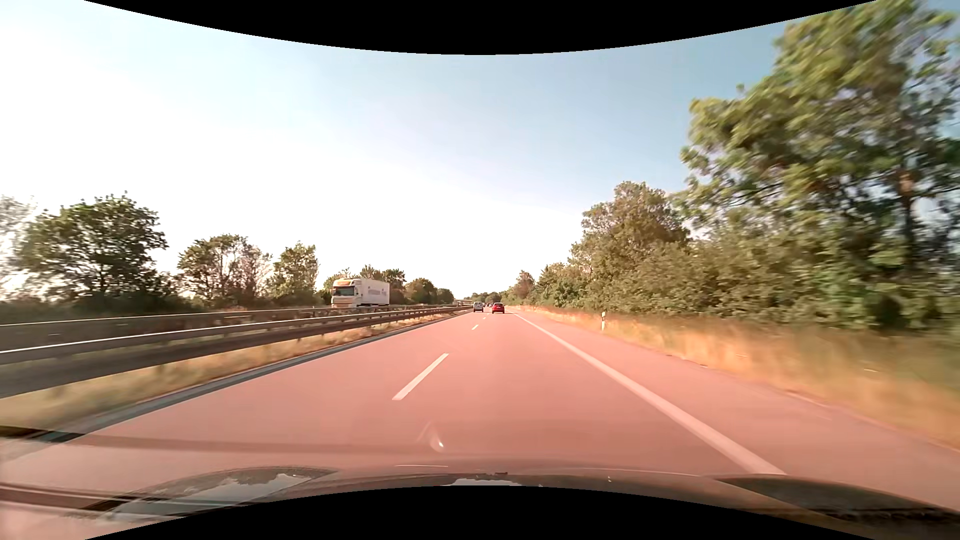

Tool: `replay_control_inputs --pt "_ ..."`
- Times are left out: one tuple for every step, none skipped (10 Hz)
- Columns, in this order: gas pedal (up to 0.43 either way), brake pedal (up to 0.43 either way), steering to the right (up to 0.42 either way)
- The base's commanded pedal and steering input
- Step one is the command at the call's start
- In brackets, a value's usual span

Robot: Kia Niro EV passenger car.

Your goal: Follow the waypoints while adhering to traffic rules and regulations

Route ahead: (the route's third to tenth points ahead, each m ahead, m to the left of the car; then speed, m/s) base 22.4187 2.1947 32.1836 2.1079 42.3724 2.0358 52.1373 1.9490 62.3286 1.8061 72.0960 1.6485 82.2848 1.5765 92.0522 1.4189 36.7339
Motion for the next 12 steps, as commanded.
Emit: replay_control_inputs --pt "0.299 0.006 -0.002" --pt "0.299 0.006 -0.002" --pt "0.299 0.006 -0.002" --pt "0.299 0.006 -0.002" --pt "0.299 0.006 -0.003" --pt "0.299 0.006 -0.004" --pt "0.299 0.006 -0.003" --pt "0.299 0.006 -0.002" --pt "0.299 0.006 -0.001" --pt "0.299 0.006 -0.001" --pt "0.299 0.006 0.000" --pt "0.299 0.006 0.000"
